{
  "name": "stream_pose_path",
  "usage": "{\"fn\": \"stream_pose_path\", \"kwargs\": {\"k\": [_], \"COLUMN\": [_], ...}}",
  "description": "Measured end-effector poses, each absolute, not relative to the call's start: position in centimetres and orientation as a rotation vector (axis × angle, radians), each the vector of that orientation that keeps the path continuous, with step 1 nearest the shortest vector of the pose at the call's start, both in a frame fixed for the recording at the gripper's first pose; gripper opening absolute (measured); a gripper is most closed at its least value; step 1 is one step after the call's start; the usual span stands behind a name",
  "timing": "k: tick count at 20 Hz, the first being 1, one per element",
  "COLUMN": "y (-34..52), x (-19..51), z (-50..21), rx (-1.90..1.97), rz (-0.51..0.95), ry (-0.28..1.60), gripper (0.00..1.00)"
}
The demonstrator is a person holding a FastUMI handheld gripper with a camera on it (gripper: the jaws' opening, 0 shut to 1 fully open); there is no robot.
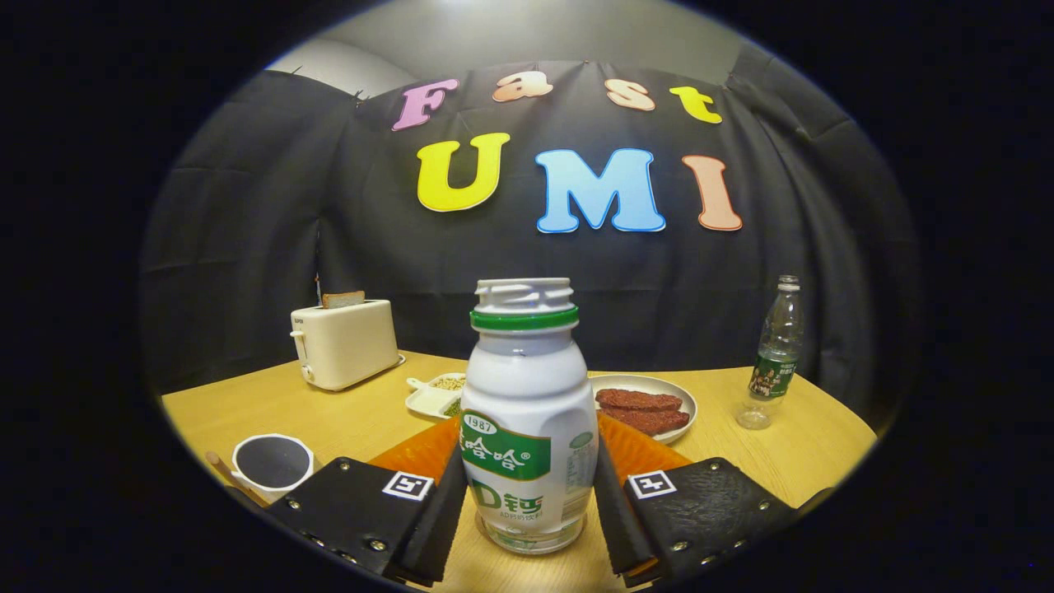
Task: Take the bottle from table, then pour the juice into the cup, finally place the bottle on the coaster
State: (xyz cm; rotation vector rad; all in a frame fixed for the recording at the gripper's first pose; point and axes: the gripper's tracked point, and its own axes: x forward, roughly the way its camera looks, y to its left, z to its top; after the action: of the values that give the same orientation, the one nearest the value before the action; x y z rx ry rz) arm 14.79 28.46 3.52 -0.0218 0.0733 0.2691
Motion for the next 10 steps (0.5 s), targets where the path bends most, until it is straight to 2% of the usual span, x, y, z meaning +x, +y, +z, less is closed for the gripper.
{"fn": "stream_pose_path", "kwargs": {"k": [10], "y": [29.4], "x": [17.0], "z": [2.7], "rx": [-0.049], "rz": [0.254], "ry": [0.066], "gripper": [0.71]}}
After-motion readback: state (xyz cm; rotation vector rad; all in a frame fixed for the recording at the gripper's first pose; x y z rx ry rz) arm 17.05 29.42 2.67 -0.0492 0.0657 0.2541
